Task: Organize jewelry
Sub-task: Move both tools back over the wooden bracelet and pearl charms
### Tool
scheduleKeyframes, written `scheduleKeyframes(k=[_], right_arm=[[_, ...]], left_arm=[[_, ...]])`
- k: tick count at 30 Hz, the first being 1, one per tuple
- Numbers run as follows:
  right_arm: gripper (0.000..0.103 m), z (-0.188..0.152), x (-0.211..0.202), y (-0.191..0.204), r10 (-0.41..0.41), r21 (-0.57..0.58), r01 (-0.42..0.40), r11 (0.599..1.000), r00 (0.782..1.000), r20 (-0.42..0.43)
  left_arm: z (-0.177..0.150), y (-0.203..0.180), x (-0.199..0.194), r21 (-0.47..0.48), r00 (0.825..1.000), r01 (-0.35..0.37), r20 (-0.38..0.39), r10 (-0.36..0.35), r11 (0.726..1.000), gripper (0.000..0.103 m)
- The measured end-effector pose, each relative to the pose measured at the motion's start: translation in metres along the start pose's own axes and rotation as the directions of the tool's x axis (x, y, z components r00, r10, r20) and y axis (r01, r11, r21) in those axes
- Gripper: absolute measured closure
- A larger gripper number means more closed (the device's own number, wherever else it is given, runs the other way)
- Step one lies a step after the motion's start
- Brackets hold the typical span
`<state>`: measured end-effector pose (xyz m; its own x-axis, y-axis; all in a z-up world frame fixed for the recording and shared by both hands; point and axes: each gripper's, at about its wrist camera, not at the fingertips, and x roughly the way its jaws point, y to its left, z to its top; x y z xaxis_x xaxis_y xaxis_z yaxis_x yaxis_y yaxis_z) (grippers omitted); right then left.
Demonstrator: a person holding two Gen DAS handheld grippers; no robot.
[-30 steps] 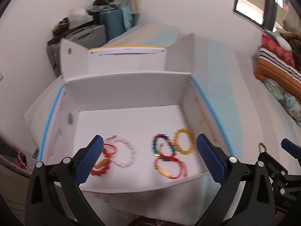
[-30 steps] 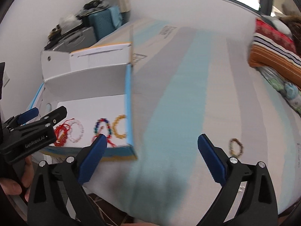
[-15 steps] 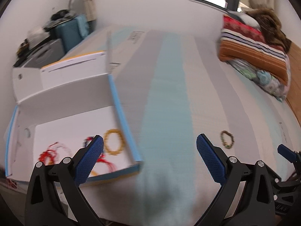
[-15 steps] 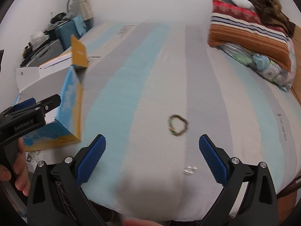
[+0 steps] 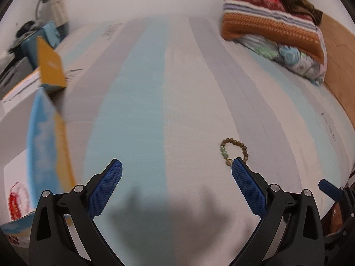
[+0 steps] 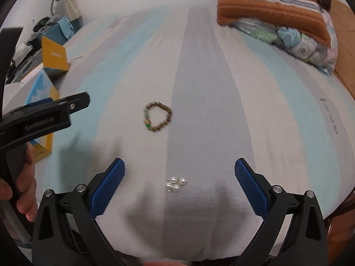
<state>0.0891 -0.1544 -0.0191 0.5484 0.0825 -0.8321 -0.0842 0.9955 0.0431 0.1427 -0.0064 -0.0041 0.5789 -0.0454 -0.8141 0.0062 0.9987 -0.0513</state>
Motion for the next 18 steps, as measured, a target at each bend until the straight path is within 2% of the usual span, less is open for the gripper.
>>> scheduleKeyframes(k=[9, 18], right_arm=[[0.014, -0.017, 0.04, -0.011, 0.014, -0.012, -0.015, 1.0, 0.998, -0.062], [0.026, -0.028, 0.065, -0.005, 0.021, -0.042, -0.026, 0.999, 0.993, -0.112]], left_arm=[[0.006, -0.031, 0.073, 0.064, 0.997, 0.027, -0.078, -0.022, 0.998, 0.006], [0.007, -0.04, 0.108, 0.058, 0.993, 0.019, -0.115, -0.012, 0.998, 0.006]])
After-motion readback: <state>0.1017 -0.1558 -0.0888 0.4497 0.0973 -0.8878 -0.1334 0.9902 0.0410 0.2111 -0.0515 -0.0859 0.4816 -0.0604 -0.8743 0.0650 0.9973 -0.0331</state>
